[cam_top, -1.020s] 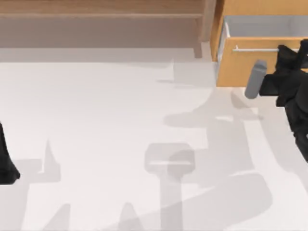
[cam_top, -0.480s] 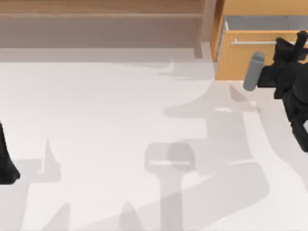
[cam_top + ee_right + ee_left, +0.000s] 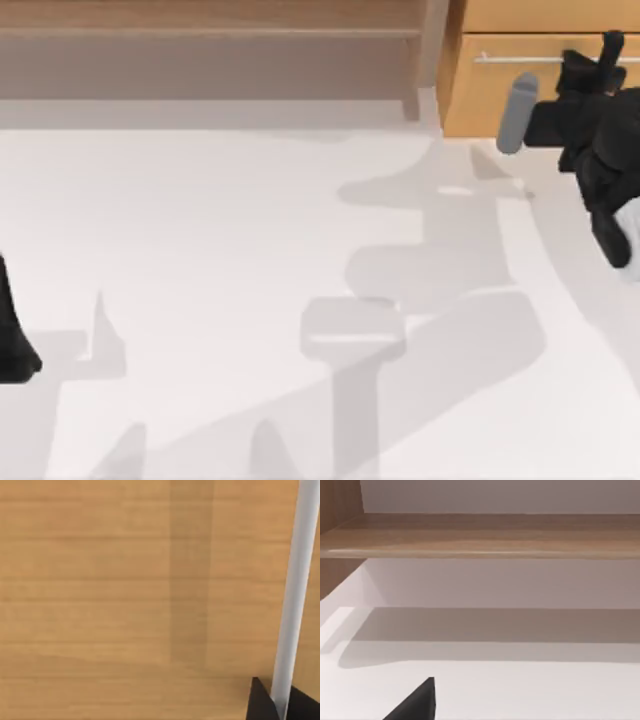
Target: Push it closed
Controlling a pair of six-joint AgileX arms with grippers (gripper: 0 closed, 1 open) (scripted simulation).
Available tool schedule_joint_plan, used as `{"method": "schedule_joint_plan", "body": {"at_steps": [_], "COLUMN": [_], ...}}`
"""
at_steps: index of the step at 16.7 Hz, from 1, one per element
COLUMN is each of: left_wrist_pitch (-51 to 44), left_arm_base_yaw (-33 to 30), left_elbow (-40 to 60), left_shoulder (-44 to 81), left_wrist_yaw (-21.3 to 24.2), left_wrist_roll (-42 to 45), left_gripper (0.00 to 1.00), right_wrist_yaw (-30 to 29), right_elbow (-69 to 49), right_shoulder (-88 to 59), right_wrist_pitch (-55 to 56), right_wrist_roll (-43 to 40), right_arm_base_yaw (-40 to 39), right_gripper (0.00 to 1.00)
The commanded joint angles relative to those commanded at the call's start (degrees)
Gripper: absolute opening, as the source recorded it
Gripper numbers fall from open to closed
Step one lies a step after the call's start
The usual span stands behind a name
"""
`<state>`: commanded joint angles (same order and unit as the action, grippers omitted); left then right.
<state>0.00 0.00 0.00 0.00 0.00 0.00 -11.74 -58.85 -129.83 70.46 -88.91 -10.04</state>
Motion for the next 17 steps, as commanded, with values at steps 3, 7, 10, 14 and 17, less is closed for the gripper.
{"method": "schedule_joint_plan", "body": {"at_steps": [3,7,10,14,17], "left_wrist_pitch": [0.0,0.0,0.0,0.0,0.0], "left_arm_base_yaw": [0.0,0.0,0.0,0.0,0.0], "left_elbow": [0.0,0.0,0.0,0.0,0.0], "left_shoulder": [0.0,0.0,0.0,0.0,0.0], "left_wrist_yaw": [0.0,0.0,0.0,0.0,0.0], "left_wrist_roll": [0.0,0.0,0.0,0.0,0.0], "left_gripper": [1.0,1.0,1.0,1.0,1.0], "right_wrist_yaw": [0.4,0.5,0.5,0.5,0.5], "right_elbow": [-3.8,-4.4,-4.4,-4.4,-4.4], "right_shoulder": [-1.8,-2.0,-2.0,-2.0,-2.0], "right_wrist_pitch": [-2.2,-2.5,-2.5,-2.5,-2.5], "right_wrist_roll": [0.0,0.0,0.0,0.0,0.0], "right_arm_base_yaw": [0.5,0.6,0.6,0.6,0.6], "right_gripper": [0.0,0.0,0.15,0.45,0.68]}}
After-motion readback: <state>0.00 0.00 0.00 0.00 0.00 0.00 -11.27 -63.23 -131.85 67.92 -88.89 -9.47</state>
